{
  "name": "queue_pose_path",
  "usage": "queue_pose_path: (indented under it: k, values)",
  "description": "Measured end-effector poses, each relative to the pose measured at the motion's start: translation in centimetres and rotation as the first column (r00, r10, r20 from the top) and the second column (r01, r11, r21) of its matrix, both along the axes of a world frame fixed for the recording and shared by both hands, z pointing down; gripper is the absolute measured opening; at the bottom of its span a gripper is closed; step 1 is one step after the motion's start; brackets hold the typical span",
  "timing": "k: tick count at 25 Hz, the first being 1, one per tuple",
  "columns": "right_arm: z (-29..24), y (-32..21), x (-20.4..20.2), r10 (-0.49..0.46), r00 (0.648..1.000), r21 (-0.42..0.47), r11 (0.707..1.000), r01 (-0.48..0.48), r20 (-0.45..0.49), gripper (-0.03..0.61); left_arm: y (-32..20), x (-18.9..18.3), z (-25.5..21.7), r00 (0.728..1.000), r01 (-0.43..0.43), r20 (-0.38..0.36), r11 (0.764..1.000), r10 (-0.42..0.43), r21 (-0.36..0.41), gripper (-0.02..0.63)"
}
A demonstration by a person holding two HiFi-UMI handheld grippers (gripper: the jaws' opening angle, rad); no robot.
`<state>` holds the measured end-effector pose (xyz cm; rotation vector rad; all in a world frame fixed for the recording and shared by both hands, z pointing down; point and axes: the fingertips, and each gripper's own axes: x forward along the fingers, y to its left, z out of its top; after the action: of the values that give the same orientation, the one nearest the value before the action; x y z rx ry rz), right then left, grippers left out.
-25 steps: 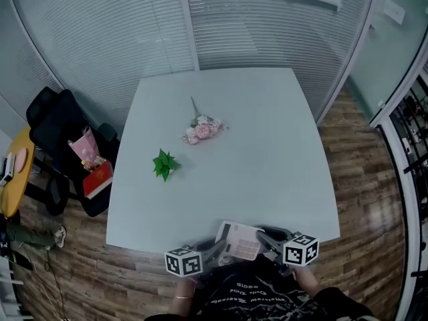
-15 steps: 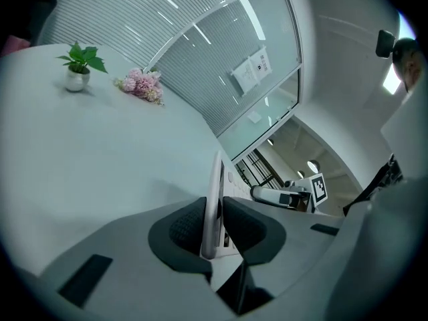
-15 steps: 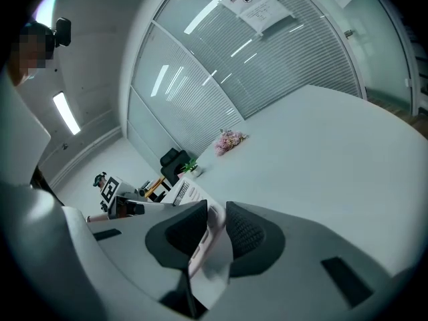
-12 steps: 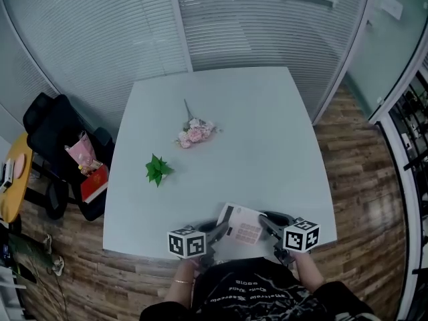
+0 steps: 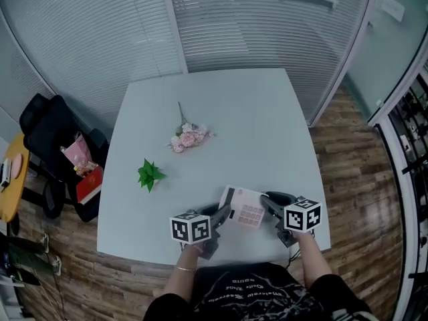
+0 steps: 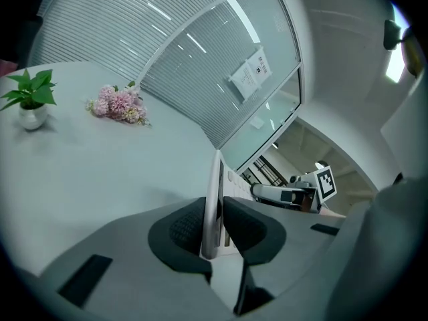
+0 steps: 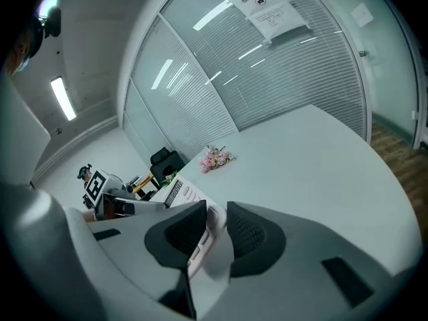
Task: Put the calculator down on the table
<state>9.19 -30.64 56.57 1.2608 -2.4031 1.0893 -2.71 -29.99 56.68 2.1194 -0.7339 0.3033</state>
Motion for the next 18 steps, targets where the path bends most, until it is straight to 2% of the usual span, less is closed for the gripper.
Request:
queue_pose_path:
  k: [9,13,18]
  values:
    - [0.9,-5.9,2.8,-0.028,0.999,-0.033,0.999,0.026,-0.042,0.106,-4.5,2.8,1.2,0.996,0.086,0.021,0.996,-0.086,-0.022,0.086]
    - [1.6,-8.4,3.5,-0.015,0.997,-0.049,0.999,0.011,-0.074,0.109,-6.5,3.3,1.9,0.989,0.144,0.024,0.989,-0.143,-0.032,0.089]
    - [2.9,-11.5,4.0,-0.043,0.993,-0.087,0.996,0.034,-0.106,0.112,-8.9,3.8,3.1,0.981,0.188,0.054,0.981,-0.185,-0.054,0.091]
